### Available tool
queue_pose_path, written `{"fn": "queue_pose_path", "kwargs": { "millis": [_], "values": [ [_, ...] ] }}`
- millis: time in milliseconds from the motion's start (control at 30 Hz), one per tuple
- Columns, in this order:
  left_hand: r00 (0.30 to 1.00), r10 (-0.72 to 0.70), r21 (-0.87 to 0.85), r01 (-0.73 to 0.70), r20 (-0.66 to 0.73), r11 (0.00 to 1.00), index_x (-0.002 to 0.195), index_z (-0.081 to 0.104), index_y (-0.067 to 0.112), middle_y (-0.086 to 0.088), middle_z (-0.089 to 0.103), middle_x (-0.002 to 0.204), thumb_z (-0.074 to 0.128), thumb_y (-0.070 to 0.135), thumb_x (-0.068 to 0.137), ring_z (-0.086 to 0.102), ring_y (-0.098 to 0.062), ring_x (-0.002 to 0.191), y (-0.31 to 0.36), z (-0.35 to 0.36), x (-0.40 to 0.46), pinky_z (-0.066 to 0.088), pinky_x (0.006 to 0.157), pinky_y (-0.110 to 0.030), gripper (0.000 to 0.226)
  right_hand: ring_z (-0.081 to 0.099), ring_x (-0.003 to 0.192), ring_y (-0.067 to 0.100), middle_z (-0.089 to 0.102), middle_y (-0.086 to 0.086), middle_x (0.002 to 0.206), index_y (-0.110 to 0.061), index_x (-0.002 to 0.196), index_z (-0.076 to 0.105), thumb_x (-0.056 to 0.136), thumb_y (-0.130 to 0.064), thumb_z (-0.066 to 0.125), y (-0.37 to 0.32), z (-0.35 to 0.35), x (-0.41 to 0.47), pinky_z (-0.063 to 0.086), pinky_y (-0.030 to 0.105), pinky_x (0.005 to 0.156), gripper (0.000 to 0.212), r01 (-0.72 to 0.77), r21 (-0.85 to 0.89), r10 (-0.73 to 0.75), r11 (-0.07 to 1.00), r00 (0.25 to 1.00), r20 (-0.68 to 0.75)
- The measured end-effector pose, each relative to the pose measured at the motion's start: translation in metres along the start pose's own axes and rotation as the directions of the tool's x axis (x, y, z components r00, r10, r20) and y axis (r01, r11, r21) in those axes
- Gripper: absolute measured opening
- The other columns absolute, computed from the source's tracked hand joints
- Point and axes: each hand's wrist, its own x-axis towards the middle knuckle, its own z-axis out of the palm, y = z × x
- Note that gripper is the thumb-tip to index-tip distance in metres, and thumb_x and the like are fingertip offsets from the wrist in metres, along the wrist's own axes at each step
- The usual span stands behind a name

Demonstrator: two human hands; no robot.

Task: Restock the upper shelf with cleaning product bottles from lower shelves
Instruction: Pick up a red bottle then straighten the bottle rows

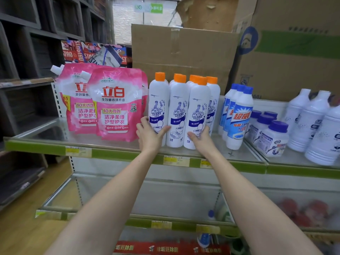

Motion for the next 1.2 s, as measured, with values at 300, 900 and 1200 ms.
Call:
{"fn": "queue_pose_path", "kwargs": {
  "millis": [300, 900, 1200],
  "values": [
    [0.971, -0.084, -0.079, 0.104, 0.223, 0.991, 0.141, 0.028, 0.029, 0.005, 0.057, 0.133, 0.073, 0.082, 0.042, 0.056, -0.022, 0.121, -0.009, 0.0, 0.016, 0.047, 0.102, -0.051, 0.121, 0.05, 0.134, 0.021, 0.051, -0.001, 0.148, -0.01, 0.152, 0.019, 0.09, -0.023, 0.075, 0.007, 0.0, 0.005, 0.04, 0.041, 0.114, 0.084, -0.022, -0.047, 0.022, 0.999, 1.0, -0.002],
    [0.97, -0.054, -0.15, 0.092, 0.238, 0.984, 0.132, 0.032, 0.026, 0.012, 0.062, 0.119, 0.089, 0.044, 0.066, 0.061, -0.019, 0.111, -0.009, -0.008, 0.012, 0.048, 0.101, -0.042, 0.089, 0.049, 0.135, 0.024, 0.051, 0.003, 0.148, -0.011, 0.146, 0.022, 0.084, -0.016, 0.081, 0.007, -0.003, 0.005, 0.039, 0.042, 0.115, 0.085, -0.071, -0.028, 0.071, 0.997, 0.997, 0.0],
    [0.98, -0.056, -0.198, 0.095, 0.192, 0.976, 0.114, 0.037, 0.021, 0.01, 0.065, 0.105, 0.09, 0.035, 0.069, 0.064, -0.021, 0.1, -0.012, -0.006, 0.014, 0.051, 0.095, -0.042, 0.07, 0.051, 0.134, 0.025, 0.051, 0.001, 0.149, -0.013, 0.147, 0.022, 0.086, -0.017, 0.078, 0.008, -0.001, 0.003, 0.039, 0.041, 0.113, 0.083, -0.019, -0.139, 0.022, 0.99, 1.0, 0.016]
  ]
}}
